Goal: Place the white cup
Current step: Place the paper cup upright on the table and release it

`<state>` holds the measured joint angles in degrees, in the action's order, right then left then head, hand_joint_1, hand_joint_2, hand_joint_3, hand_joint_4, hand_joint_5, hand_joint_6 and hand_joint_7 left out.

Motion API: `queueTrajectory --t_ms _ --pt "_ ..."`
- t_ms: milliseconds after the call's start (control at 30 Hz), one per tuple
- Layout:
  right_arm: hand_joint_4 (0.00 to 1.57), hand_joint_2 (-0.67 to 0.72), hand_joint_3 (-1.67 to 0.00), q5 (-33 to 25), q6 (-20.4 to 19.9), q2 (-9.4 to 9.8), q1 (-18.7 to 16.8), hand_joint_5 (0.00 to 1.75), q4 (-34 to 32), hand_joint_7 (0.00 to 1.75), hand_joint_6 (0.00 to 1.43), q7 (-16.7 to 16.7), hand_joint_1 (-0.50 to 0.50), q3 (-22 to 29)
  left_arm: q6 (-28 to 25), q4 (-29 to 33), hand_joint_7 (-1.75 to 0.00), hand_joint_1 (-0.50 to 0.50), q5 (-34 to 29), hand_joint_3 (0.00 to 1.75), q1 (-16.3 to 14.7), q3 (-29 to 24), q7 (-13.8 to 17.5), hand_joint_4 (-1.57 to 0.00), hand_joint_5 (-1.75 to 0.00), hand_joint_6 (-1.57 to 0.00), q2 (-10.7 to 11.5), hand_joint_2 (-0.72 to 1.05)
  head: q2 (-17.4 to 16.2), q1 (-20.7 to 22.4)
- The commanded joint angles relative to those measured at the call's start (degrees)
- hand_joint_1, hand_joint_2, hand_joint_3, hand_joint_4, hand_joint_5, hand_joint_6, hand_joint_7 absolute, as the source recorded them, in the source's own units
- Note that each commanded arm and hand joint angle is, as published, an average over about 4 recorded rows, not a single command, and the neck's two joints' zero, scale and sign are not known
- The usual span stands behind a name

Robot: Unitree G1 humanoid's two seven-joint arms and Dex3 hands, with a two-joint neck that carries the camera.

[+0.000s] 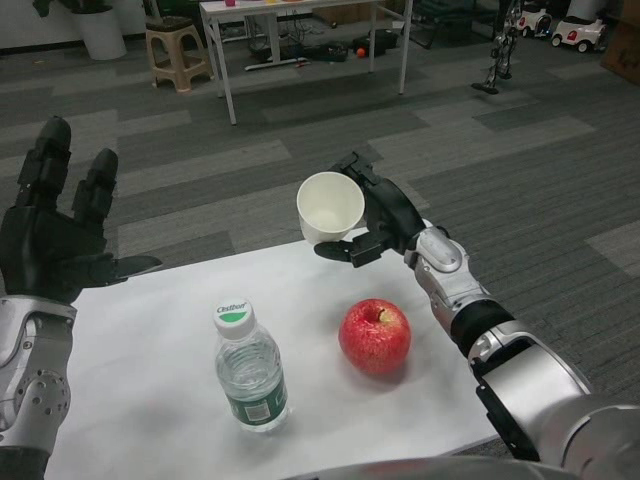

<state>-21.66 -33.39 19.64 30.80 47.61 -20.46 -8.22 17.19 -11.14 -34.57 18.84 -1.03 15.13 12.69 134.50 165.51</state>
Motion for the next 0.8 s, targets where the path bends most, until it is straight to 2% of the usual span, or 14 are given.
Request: queueTrajectory --t_ms 33,267,467,600,700,800 --pt "0.00 -0.41 -0.89 -0.5 0.1 0.62 0.4 1.55 -0.4 1.68 0.00 0.1 0.29 0.5 0.2 0.5 -0.02 -0.50 0.2 0.09 -0.6 -0.5 0.1 0.00 -0.21 0.00 0.4 0.16 -0.2 0.0" --pt "0.00 -0.41 -0.93 -0.5 0.1 1.10 0.4 1.55 -0.2 1.68 0.00 0.1 0.29 0.5 0.2 0.5 -0.02 -0.50 0.2 0.09 -0.6 -0.5 0.1 0.00 -0.21 0.00 0.4 0.16 0.0 0.0" --pt "0.00 -0.41 -0.91 -0.4 0.0 4.20 0.1 1.55 1.0 1.68 0.00 0.1 0.31 1.7 0.2 0.4 -0.02 -0.50 0.2 0.09 -0.6 -0.5 0.1 0.00 -0.21 0.00 0.4 0.16 -0.2 0.1" --pt "0.00 -0.41 -0.95 -0.4 -0.1 4.97 -0.9 1.55 2.4 1.68 0.00 0.1 0.29 3.7 0.2 0.4 0.00 -0.50 0.2 0.09 -0.6 -0.6 0.1 0.00 -0.21 0.00 0.4 0.16 -0.2 0.0" --pt "0.00 -0.41 -0.89 -0.4 -0.1 5.56 -1.8 1.55 3.1 1.69 0.00 0.1 0.29 5.2 0.2 0.4 0.00 -0.50 0.2 0.09 -0.6 -0.6 0.1 0.00 -0.21 0.00 0.4 0.16 -0.5 -0.6" --pt "0.00 -0.41 -0.89 -0.3 -0.2 6.68 -2.9 1.62 3.2 1.71 0.00 0.3 0.29 6.2 0.2 0.4 0.00 -0.50 0.2 0.09 -0.6 -0.6 0.1 0.00 -0.21 0.00 0.4 0.16 -0.5 -1.2"
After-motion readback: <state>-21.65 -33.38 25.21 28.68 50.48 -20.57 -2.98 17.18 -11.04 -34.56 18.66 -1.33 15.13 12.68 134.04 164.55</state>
